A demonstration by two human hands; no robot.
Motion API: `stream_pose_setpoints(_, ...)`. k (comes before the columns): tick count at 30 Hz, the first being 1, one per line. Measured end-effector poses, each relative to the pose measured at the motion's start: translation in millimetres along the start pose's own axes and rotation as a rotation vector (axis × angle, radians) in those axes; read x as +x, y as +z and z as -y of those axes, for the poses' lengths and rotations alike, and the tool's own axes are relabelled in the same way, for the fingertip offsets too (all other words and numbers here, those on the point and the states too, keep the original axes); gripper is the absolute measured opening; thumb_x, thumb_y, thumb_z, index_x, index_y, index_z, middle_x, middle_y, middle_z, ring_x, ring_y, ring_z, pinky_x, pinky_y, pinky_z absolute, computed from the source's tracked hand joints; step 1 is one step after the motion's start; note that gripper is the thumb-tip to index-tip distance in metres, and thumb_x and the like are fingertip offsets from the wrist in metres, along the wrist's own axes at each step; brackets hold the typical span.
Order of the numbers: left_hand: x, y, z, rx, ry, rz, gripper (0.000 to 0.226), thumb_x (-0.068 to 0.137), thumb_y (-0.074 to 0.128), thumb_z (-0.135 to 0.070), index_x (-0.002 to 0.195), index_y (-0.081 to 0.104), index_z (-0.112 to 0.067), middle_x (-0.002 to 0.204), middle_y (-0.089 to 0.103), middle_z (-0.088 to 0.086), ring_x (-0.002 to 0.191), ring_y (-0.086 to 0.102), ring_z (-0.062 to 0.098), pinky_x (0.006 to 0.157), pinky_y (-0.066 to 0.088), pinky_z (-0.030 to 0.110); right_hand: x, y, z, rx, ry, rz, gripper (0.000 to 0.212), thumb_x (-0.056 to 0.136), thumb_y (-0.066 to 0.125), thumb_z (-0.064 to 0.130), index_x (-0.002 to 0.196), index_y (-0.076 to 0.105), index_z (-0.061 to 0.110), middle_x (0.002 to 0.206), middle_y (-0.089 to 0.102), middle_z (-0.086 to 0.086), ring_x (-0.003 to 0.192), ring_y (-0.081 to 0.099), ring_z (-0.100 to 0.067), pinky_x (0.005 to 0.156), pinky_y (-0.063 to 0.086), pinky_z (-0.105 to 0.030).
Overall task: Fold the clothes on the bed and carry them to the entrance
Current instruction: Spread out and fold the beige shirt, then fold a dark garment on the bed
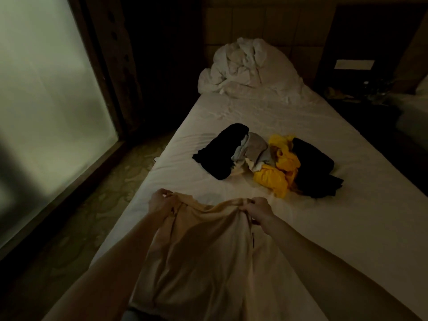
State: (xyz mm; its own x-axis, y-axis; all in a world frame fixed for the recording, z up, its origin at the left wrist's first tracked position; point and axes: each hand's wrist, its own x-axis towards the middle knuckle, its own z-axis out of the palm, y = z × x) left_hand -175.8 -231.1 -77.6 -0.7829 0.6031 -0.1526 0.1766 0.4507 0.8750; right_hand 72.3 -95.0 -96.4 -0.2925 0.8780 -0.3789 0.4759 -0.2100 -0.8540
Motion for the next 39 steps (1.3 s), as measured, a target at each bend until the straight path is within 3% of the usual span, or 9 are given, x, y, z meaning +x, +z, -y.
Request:
stream_pose_setpoints(2,8,7,6,0.065,0.017,-0.004,0.019,0.085,0.064,-0.016,0.103,0.06,-0.018,0.098,0.066,0.009,0.077,0.064,0.024,0.068,0.056,0.032,9,4,-8,-0.084,-0.008,-0.057,0.029,0.081,0.071,0.029,0.099,0.063,0.009,0.101,0.063,-0.009,0.097,0.06,-0.028,0.089,0.055,-0.047)
stream_pose_setpoints(5,18,14,14,0.27,0.077,0.029,0.027,0.085,0.061,-0.015,0.109,0.054,-0.025,0.106,0.064,0.005,0.09,0.064,0.026,0.082,0.056,0.045,15,4,-18,-0.145,0.008,-0.112,0.023,0.081,0.066,0.029,0.099,0.06,0.016,0.102,0.062,-0.005,0.095,0.059,-0.026,0.087,0.053,-0.042)
stream_pose_setpoints(8,22,20,9,0.555,0.252,0.032,0.043,0.081,0.069,-0.017,0.121,0.054,-0.022,0.123,0.054,0.006,0.109,0.054,0.026,0.091,0.05,0.043,21,-6,-27,-0.162,0.035,-0.117,0.022,0.077,0.064,0.025,0.098,0.057,0.019,0.102,0.062,-0.005,0.092,0.061,-0.024,0.085,0.055,-0.042)
stream_pose_setpoints(11,21,36,-7,0.707,0.447,0.053,0.045,0.082,0.067,-0.014,0.124,0.054,-0.021,0.132,0.05,0.004,0.117,0.049,0.024,0.097,0.043,0.04,24,-27,-28,-0.214,0.034,-0.173,0.038,0.07,0.061,0.025,0.108,0.057,0.021,0.112,0.063,-0.008,0.099,0.063,-0.027,0.088,0.054,-0.042)
stream_pose_setpoints(17,5,100,-52,0.757,0.669,0.128,0.039,0.088,0.059,-0.025,0.127,0.053,-0.025,0.133,0.052,-0.003,0.122,0.048,0.019,0.101,0.037,0.036,28,-92,-22,-0.502,-0.09,-0.281,0.05,0.086,0.057,0.027,0.134,0.048,0.02,0.13,0.057,-0.008,0.118,0.054,-0.032,0.092,0.045,-0.038)
stream_pose_setpoints(20,-3,135,-73,0.772,0.739,0.149,0.041,0.089,0.058,-0.034,0.128,0.052,-0.025,0.131,0.052,-0.004,0.122,0.048,0.018,0.1,0.037,0.035,35,-129,-19,-0.654,-0.169,-0.306,0.046,0.09,0.055,0.034,0.133,0.046,0.02,0.131,0.057,-0.006,0.12,0.052,-0.032,0.093,0.046,-0.042)
stream_pose_setpoints(23,-9,170,-92,0.801,0.797,0.172,0.045,0.089,0.057,-0.037,0.132,0.049,-0.025,0.132,0.051,-0.004,0.124,0.047,0.018,0.102,0.035,0.034,41,-163,-13,-0.777,-0.197,-0.328,0.058,0.086,0.061,0.046,0.136,0.043,0.022,0.134,0.054,-0.004,0.126,0.046,-0.031,0.097,0.043,-0.046)
stream_pose_setpoints(34,-1,295,-141,0.856,1.003,0.237,0.05,0.087,0.058,-0.033,0.134,0.047,-0.024,0.143,0.043,-0.002,0.134,0.04,0.021,0.105,0.035,0.038,119,-248,-42,-0.999,-0.151,-0.365,0.062,0.089,0.06,0.019,0.144,0.032,0.027,0.146,0.042,0.001,0.134,0.038,-0.025,0.101,0.039,-0.044)
stream_pose_setpoints(39,-3,354,-151,0.808,1.195,0.288,0.05,0.085,0.054,-0.032,0.134,0.049,-0.021,0.143,0.044,0.0,0.133,0.041,0.023,0.104,0.033,0.037,164,-261,-67,-1.035,-0.18,-0.239,0.059,0.09,0.058,0.019,0.144,0.035,0.029,0.146,0.04,0.002,0.135,0.038,-0.026,0.101,0.038,-0.045)
